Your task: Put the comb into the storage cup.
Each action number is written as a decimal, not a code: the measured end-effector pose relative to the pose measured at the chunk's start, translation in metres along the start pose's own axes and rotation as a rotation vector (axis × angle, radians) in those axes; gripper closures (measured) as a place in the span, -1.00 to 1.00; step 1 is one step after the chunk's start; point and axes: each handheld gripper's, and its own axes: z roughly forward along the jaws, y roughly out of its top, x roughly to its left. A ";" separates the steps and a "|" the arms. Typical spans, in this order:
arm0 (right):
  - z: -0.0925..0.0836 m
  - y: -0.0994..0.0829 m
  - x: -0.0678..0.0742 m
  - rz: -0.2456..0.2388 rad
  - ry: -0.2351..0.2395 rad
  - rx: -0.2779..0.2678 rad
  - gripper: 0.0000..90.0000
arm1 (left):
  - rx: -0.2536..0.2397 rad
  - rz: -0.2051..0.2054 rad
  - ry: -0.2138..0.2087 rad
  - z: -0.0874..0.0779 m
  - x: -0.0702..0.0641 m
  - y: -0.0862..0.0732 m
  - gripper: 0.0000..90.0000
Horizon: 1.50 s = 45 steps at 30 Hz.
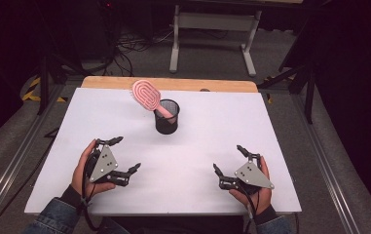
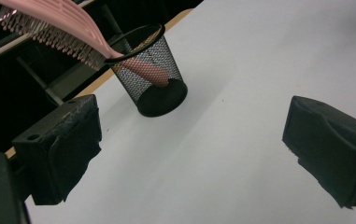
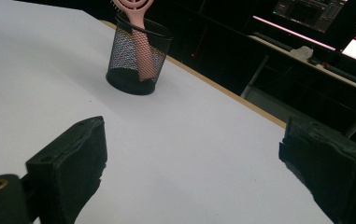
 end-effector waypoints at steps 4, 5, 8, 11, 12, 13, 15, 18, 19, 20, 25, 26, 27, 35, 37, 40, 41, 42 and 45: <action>0.000 0.000 0.000 0.001 0.001 0.000 -0.83 | 0.015 -0.012 0.004 0.000 0.000 -0.007 -0.87; 0.000 0.000 0.000 0.000 0.000 0.000 -0.83 | 0.018 -0.020 0.007 0.000 0.000 -0.008 -0.87; 0.000 0.000 0.000 0.000 0.001 0.001 -0.83 | 0.024 -0.032 0.016 -0.001 0.000 -0.013 -0.87; -0.001 -0.001 -0.001 0.005 0.001 0.000 -0.84 | 0.034 -0.042 0.026 -0.003 0.000 -0.019 -0.87; -0.001 -0.001 -0.001 0.006 0.001 -0.001 -0.85 | 0.036 -0.048 0.024 -0.004 0.001 -0.021 -0.87; -0.001 -0.001 -0.001 0.006 0.001 -0.002 -0.85 | 0.034 -0.058 0.023 -0.005 0.001 -0.023 -0.87; -0.001 -0.001 -0.001 0.004 0.003 0.000 -0.87 | 0.038 -0.058 0.027 -0.006 0.001 -0.024 -0.87; -0.001 -0.001 -0.001 0.008 0.007 -0.004 -0.88 | 0.049 -0.065 0.030 -0.010 0.002 -0.029 -0.87; -0.001 -0.001 -0.001 0.008 0.008 -0.004 -0.88 | 0.046 -0.070 0.028 -0.012 0.002 -0.031 -0.88; 0.000 -0.001 -0.001 0.009 0.010 -0.003 -0.89 | 0.047 -0.072 0.031 -0.014 0.002 -0.032 -0.88; 0.000 -0.001 -0.001 0.018 0.028 -0.010 -0.91 | 0.055 -0.120 0.033 -0.021 0.006 -0.043 -0.89; 0.001 -0.001 -0.001 0.024 0.037 -0.016 -0.91 | 0.061 -0.126 0.036 -0.022 0.006 -0.045 -0.89; 0.001 -0.001 -0.001 0.025 0.036 -0.015 -0.92 | 0.066 -0.127 0.037 -0.023 0.007 -0.046 -0.90; 0.004 -0.003 -0.001 0.019 0.043 0.005 -0.94 | 0.070 -0.157 0.047 -0.031 0.010 -0.054 -0.91; 0.005 -0.003 -0.003 0.033 0.040 0.007 -0.94 | 0.072 -0.156 0.045 -0.030 0.009 -0.054 -0.91; 0.006 -0.002 -0.004 0.037 0.030 0.009 -0.94 | 0.074 -0.151 0.046 -0.031 0.009 -0.055 -0.91; 0.006 -0.002 -0.004 0.038 0.031 0.009 -0.94 | 0.071 -0.151 0.046 -0.032 0.009 -0.054 -0.91; 0.007 -0.002 -0.004 0.036 0.031 0.009 -0.94 | 0.067 -0.155 0.049 -0.032 0.009 -0.054 -0.91; 0.007 -0.002 -0.003 0.029 0.036 0.008 -0.94 | 0.067 -0.153 0.047 -0.032 0.009 -0.054 -0.91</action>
